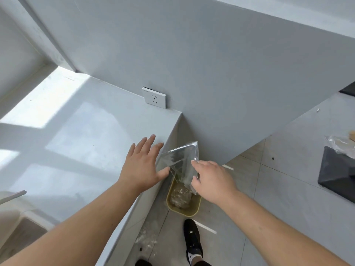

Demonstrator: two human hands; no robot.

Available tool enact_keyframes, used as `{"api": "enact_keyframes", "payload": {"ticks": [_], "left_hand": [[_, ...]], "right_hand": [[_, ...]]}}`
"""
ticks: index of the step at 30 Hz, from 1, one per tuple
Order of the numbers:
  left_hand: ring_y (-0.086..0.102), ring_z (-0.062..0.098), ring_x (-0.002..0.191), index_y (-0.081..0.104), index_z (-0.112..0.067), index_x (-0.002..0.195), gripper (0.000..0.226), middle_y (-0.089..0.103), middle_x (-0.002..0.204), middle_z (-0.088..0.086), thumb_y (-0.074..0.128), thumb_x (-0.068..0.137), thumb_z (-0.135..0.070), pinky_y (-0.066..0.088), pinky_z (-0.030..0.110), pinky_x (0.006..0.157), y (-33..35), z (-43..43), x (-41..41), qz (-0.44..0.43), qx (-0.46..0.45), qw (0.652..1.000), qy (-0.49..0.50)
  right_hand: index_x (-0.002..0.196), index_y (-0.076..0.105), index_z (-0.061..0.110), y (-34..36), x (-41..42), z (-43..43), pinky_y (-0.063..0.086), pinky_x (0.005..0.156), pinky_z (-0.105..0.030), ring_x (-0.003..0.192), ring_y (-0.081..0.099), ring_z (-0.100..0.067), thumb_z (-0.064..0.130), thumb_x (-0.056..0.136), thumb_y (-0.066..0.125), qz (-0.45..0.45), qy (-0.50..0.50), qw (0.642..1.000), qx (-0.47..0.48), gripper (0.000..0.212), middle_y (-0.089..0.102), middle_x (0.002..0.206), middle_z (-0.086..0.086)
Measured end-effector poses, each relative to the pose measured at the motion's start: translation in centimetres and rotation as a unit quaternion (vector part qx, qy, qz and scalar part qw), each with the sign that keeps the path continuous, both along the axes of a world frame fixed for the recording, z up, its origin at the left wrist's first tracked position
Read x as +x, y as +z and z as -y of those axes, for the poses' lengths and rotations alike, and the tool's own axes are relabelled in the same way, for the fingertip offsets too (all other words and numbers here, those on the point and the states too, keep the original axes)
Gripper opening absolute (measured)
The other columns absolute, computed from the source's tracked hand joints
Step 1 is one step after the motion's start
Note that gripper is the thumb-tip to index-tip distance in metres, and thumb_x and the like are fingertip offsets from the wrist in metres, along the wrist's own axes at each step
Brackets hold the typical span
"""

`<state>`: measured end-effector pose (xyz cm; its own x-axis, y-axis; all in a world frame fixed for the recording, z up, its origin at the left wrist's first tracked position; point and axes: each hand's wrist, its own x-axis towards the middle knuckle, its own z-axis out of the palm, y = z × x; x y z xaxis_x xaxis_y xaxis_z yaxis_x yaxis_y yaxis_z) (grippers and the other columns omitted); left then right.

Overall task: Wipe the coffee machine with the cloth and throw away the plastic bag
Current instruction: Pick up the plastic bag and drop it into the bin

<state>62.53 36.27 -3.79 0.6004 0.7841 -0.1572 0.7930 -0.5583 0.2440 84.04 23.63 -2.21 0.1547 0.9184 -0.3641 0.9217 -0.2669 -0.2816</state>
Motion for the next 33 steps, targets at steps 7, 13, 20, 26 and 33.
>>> {"api": "enact_keyframes", "payload": {"ticks": [7,13,20,26,33], "left_hand": [[0.013,0.028,0.161,0.034,-0.030,0.158,0.085,0.021,0.173,0.003,0.047,0.088,-0.075,0.011,0.057,0.128,-3.6,0.2,-0.9,0.009,0.047,0.999,-0.015],[0.012,0.025,0.161,0.035,-0.032,0.157,0.079,0.021,0.173,0.000,0.046,0.090,-0.073,0.010,0.055,0.128,-4.9,0.1,-0.9,0.011,0.077,0.997,-0.001],[0.011,0.026,0.161,0.033,-0.031,0.159,0.077,0.021,0.173,0.003,0.039,0.094,-0.073,0.012,0.057,0.128,-4.9,0.1,-0.8,0.007,0.080,0.997,-0.003],[0.015,0.029,0.160,0.035,-0.028,0.158,0.080,0.023,0.172,0.005,0.038,0.093,-0.075,0.014,0.060,0.127,-5.1,0.0,-0.9,0.010,0.082,0.997,-0.007],[0.017,0.030,0.160,0.040,-0.026,0.157,0.081,0.025,0.172,0.006,0.045,0.091,-0.072,0.015,0.060,0.126,-5.1,0.0,-0.8,0.013,0.078,0.997,-0.006]], "right_hand": [[0.155,0.044,0.023,-3.0,-0.2,-0.4,0.049,0.104,-0.039,0.133,0.050,-0.023,0.034,0.097,0.047,-0.004,-0.005,0.999,-0.035,0.059,0.056,0.150,0.006],[0.144,0.052,0.023,-6.7,-1.1,-0.5,0.053,0.095,-0.040,0.125,0.054,-0.026,0.033,0.095,0.048,0.003,-0.017,0.996,-0.082,0.050,0.062,0.139,0.003],[0.143,0.053,0.019,-10.8,-2.1,-0.5,0.055,0.091,-0.040,0.121,0.055,-0.028,0.033,0.092,0.052,-0.019,-0.040,0.991,-0.124,0.053,0.063,0.133,-0.001],[0.139,0.055,0.021,-15.3,-2.8,-0.7,0.048,0.077,-0.035,0.119,0.057,-0.027,0.036,0.092,0.056,-0.039,-0.066,0.984,-0.158,0.049,0.064,0.127,-0.002],[0.146,0.049,0.019,-20.3,-3.0,-1.5,0.053,0.089,-0.038,0.124,0.055,-0.030,0.040,0.092,0.058,-0.053,-0.099,0.970,-0.216,0.058,0.061,0.134,-0.006]]}}
